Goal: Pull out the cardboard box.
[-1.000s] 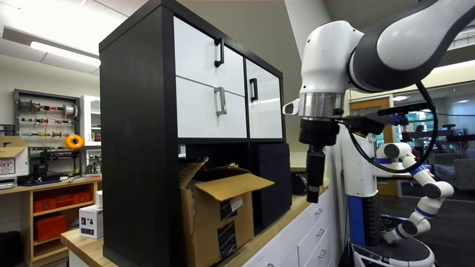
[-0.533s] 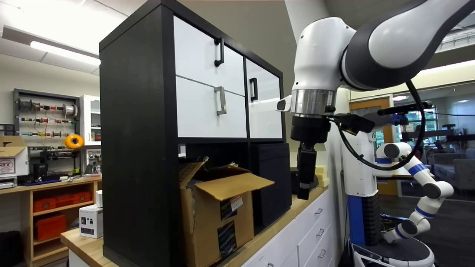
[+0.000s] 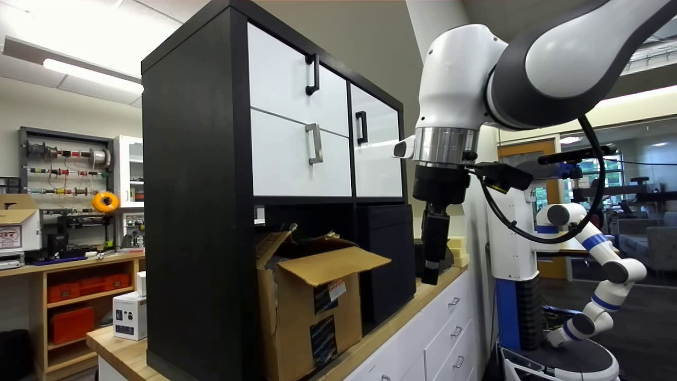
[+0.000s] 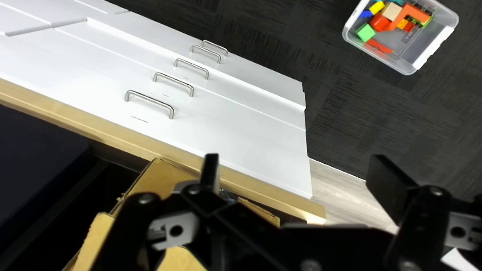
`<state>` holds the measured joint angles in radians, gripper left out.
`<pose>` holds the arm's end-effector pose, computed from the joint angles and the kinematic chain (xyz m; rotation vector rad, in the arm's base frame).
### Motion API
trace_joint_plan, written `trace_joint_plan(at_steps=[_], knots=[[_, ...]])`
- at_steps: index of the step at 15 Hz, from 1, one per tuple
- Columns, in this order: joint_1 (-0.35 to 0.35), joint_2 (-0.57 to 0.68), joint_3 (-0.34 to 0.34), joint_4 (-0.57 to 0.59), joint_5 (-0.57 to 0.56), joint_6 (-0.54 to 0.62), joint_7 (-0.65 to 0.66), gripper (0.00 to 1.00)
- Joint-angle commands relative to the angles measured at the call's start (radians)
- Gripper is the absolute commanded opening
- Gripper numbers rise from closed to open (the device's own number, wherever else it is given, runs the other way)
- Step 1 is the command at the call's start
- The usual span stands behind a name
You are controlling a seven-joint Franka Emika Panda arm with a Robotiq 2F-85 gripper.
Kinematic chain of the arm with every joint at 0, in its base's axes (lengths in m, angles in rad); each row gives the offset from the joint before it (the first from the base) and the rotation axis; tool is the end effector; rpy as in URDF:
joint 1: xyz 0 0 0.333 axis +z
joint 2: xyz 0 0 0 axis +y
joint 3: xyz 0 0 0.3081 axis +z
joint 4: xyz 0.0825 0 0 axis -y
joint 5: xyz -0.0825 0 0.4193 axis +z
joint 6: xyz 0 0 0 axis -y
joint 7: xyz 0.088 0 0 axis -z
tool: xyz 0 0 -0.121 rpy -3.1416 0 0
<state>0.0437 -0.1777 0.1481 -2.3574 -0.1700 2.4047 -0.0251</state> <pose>0.5217 0.0985 0.3796 2.9457 0.4918 0.3499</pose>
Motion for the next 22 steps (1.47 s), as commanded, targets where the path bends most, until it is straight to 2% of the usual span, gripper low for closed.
trace_joint_plan(at_steps=[1,5,10,22], knots=[[0.019,0.035,-0.011,0.035,-0.022,0.059,-0.013,1.00],[0.032,0.092,-0.009,0.087,-0.055,0.100,-0.066,1.00],[0.037,0.186,-0.022,0.175,-0.065,0.149,-0.214,1.00],[0.026,0.371,-0.063,0.361,-0.234,0.311,-0.388,1.00]])
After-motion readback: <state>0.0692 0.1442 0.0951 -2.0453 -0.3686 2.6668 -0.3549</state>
